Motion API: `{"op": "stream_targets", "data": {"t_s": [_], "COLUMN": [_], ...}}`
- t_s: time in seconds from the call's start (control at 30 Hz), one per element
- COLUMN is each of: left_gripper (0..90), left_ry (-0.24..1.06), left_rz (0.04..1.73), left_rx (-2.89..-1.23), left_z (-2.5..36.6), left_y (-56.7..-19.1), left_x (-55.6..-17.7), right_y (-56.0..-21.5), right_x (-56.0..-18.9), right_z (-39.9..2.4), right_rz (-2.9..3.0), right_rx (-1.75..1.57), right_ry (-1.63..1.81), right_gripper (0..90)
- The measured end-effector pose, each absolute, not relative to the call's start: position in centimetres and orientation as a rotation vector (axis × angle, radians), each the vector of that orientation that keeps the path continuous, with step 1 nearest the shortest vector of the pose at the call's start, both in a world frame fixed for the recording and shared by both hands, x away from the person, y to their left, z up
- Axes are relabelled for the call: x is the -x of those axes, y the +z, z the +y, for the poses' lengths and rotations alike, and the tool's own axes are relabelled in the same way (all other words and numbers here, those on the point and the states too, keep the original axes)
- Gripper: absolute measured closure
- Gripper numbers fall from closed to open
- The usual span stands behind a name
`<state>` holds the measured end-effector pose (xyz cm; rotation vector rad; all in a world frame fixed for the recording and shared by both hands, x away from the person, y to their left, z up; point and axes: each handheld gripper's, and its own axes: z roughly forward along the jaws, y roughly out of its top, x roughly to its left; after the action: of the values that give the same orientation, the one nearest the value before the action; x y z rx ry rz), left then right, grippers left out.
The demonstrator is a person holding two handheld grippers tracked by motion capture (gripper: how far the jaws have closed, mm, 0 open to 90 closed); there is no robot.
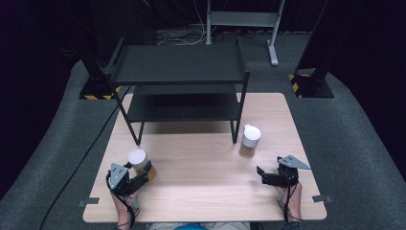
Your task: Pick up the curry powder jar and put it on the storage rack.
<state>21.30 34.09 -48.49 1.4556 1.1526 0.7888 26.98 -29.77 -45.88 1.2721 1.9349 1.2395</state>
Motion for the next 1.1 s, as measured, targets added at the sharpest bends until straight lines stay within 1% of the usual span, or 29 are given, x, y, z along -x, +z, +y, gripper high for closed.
{"op": "stream_targets", "data": {"t_s": [0.6, 1.1], "left_gripper": [33.5, 33.9], "left_ry": [0.809, 0.789], "left_rz": [1.080, 1.024], "left_rx": [-1.478, -1.503], "left_z": [34.4, 35.4], "left_y": [-46.1, -43.8], "left_x": [-20.7, -21.2], "right_y": [-46.0, -45.9], "right_x": [-27.0, -27.1], "right_z": [-30.0, -30.1], "right_rz": [1.934, 1.943], "right_rx": [-1.268, -1.265], "right_ry": [1.257, 1.256], "right_gripper": [0.0, 0.4]}}
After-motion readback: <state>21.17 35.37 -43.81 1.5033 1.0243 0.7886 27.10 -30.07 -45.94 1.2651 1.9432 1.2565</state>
